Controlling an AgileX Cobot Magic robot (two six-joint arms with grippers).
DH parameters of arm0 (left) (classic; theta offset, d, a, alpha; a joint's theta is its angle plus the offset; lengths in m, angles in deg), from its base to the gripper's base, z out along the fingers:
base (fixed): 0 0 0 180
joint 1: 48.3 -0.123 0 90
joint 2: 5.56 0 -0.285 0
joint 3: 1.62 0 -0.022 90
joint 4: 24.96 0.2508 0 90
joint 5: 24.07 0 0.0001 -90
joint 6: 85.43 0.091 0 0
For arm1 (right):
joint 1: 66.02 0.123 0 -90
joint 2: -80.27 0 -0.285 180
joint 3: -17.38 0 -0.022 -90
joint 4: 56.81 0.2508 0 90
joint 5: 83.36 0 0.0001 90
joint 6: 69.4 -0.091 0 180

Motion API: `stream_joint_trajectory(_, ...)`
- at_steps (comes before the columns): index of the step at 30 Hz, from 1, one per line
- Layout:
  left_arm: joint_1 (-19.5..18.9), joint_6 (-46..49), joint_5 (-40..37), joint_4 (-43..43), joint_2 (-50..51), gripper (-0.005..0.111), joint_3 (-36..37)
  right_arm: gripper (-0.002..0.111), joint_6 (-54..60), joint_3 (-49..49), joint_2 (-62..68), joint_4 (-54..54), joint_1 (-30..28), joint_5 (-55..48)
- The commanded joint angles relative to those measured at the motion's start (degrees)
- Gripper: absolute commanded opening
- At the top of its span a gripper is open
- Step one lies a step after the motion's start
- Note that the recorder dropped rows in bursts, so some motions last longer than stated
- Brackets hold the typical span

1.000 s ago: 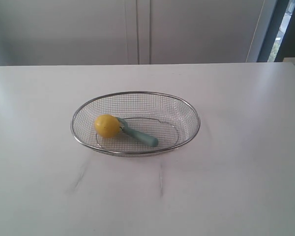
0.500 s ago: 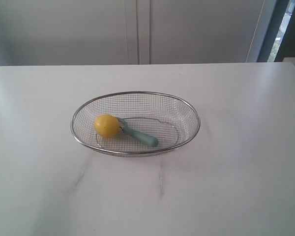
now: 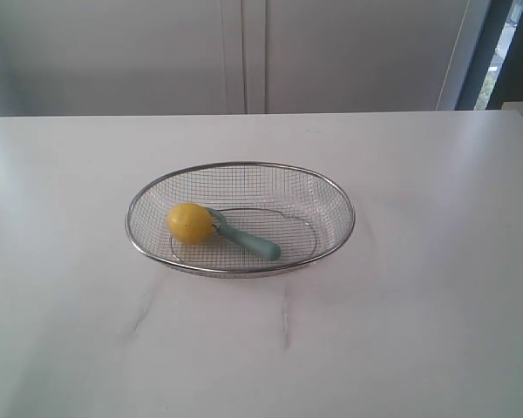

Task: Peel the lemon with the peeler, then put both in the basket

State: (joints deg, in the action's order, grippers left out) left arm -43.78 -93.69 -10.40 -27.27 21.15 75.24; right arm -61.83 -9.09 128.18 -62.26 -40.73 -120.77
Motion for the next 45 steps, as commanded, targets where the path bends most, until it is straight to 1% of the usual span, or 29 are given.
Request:
stream_joint_trajectory(1,-1.7,-0.5,-7.2,-0.6,-6.3,0.000,0.4,0.000,-0.3,-0.1,-0.2,-0.4,-0.2,0.6)
stream_joint_trajectory(2,-1.9,-0.4,-8.4,-0.6,-7.9,0.000,0.4,0.000,-0.3,-0.1,-0.2,-0.4,-0.2,0.6)
stream_joint_trajectory(9,-2.2,1.9,-23.4,-0.4,-18.9,0.000,0.4,0.000,-0.3,-0.1,-0.2,-0.4,-0.2,0.6)
stream_joint_trajectory(11,-2.2,2.8,-26.1,-0.4,-18.9,0.000,0.4,0.000,-0.3,-0.1,-0.2,-0.4,-0.2,0.6)
stream_joint_trajectory(16,-2.2,4.7,-26.2,-0.2,-18.9,0.000,0.4,0.000,-0.3,-0.1,-0.2,-0.4,-0.2,0.6)
stream_joint_trajectory(28,-2.2,4.7,-26.5,-0.2,-18.9,0.000,0.4,0.000,-0.3,-0.1,-0.2,-0.4,-0.2,0.6)
stream_joint_trajectory(30,-2.2,4.7,-24.3,-0.2,-18.9,0.000,0.4,0.000,-0.3,-0.1,-0.2,-0.4,-0.2,0.6)
stream_joint_trajectory(45,-2.1,4.7,-24.3,-0.2,-18.9,0.000,0.4,0.000,-0.3,-0.1,-0.2,-0.4,-0.2,0.6)
